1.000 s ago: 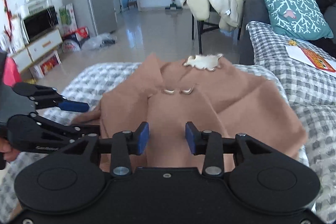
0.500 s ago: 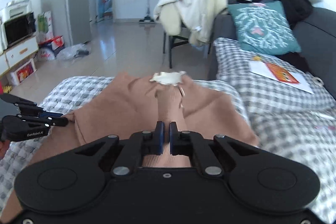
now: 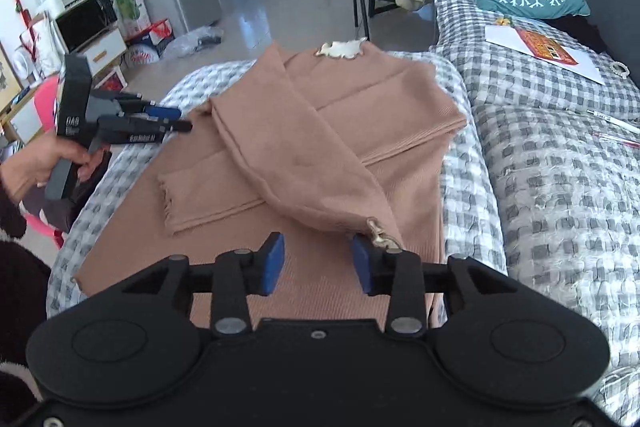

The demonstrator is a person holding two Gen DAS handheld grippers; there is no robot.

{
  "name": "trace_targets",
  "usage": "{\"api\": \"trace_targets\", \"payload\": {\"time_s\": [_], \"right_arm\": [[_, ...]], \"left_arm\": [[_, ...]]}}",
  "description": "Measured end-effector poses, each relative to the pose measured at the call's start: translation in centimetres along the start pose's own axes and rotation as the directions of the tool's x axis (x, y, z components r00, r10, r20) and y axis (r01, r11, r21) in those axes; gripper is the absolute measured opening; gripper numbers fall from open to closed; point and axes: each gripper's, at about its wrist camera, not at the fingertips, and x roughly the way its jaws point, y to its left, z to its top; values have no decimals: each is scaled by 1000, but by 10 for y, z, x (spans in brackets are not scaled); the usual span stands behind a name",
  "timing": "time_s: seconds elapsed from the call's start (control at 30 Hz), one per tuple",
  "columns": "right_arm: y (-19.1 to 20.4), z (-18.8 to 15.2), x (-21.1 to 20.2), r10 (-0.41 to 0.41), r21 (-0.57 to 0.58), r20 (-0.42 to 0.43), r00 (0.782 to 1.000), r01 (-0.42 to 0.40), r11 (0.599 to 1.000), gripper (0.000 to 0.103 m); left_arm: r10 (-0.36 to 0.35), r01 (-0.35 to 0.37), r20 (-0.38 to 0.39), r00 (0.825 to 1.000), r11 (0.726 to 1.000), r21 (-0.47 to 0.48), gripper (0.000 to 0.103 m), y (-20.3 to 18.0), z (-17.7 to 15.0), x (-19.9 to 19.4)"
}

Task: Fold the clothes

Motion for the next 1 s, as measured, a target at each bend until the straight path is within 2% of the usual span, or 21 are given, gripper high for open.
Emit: {"api": "trace_targets", "payload": {"time_s": [0.17, 0.23, 0.3, 0.43, 0.53, 0.63, 0.77, 0.93, 0.97, 1.0], "right_arm": [[13, 42, -3, 56, -40, 55, 997, -54, 998, 44], [19, 60, -9, 99, -69, 89, 991, -93, 993, 50], [21, 79, -14, 126, -79, 114, 985, -118, 990, 52], [30, 116, -5, 140, -160, 125, 982, -120, 980, 62], [37, 141, 54, 141, -191, 26, 990, -134, 972, 62], [40, 155, 108, 155, -205, -54, 986, -163, 965, 61], [32, 175, 186, 222, -184, -89, 971, -235, 955, 61], [24, 186, 241, 311, -152, -117, 943, -326, 933, 58], [25, 186, 254, 340, -146, -137, 930, -359, 922, 56], [26, 186, 257, 352, -145, -146, 925, -372, 917, 43]], "left_arm": [[-12, 13, 37, 999, 999, -31, 32, 1, 5, 5], [-9, 10, 39, 999, 999, -36, 32, 1, 6, 9], [-16, 18, 44, 999, 999, -39, 32, 2, 8, 15], [-24, 25, 49, 999, 999, -22, 31, 2, 13, 24], [-33, 32, 62, 998, 999, 27, 30, -1, 18, 27], [-35, 26, 77, 996, 993, 111, 26, -6, 18, 28], [-64, 52, 89, 994, 990, 133, 25, 0, 15, 28], [-100, 88, 96, 990, 988, 127, 24, 7, 12, 32], [-105, 92, 99, 990, 988, 124, 15, 8, 11, 33], [-106, 95, 101, 989, 989, 116, 12, 9, 10, 33]]}}
